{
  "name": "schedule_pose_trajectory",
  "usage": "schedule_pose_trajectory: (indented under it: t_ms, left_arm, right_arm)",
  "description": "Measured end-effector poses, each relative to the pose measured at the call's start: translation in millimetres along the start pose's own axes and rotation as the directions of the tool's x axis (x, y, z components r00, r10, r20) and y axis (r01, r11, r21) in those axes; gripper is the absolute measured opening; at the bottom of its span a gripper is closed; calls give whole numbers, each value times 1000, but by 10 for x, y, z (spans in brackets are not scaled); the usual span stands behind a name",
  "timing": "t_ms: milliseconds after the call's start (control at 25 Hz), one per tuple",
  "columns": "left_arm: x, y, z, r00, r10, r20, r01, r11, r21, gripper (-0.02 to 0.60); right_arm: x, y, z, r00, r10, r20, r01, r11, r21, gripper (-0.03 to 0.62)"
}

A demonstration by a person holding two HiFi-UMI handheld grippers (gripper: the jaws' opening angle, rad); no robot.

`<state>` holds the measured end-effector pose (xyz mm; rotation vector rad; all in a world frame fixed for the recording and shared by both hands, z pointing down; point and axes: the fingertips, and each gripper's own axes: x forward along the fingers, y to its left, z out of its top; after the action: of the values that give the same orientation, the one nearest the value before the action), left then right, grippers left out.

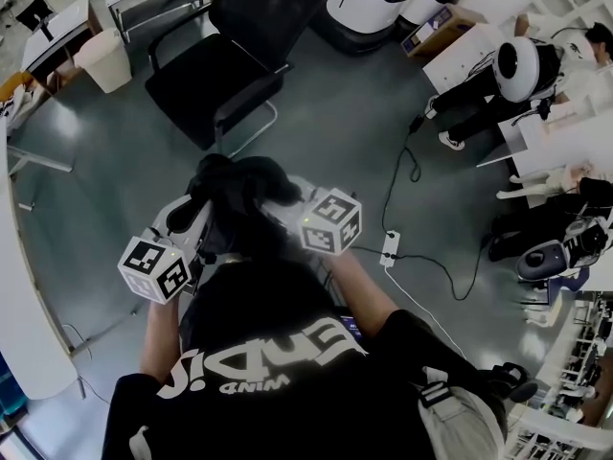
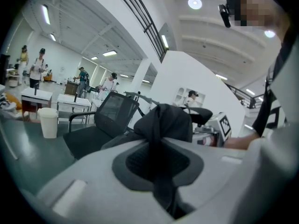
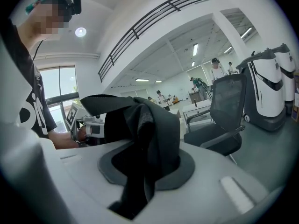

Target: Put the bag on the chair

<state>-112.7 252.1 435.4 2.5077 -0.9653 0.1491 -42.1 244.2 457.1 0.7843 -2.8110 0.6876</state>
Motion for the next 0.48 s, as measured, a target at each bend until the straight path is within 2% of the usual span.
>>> schedule_pose_trajectory:
  t_ms: [240, 480]
  left_arm:
    - [156, 296, 62, 1000, 1, -7, -1, 1000, 3, 46]
    - [366, 529, 371, 1000, -2, 1, 2, 1000, -8, 48]
  right_arm:
    - [238, -233, 65, 1000, 29, -8, -29, 1000, 12, 80]
    - [407, -488, 390, 998, 62, -19, -62, 998, 9, 80]
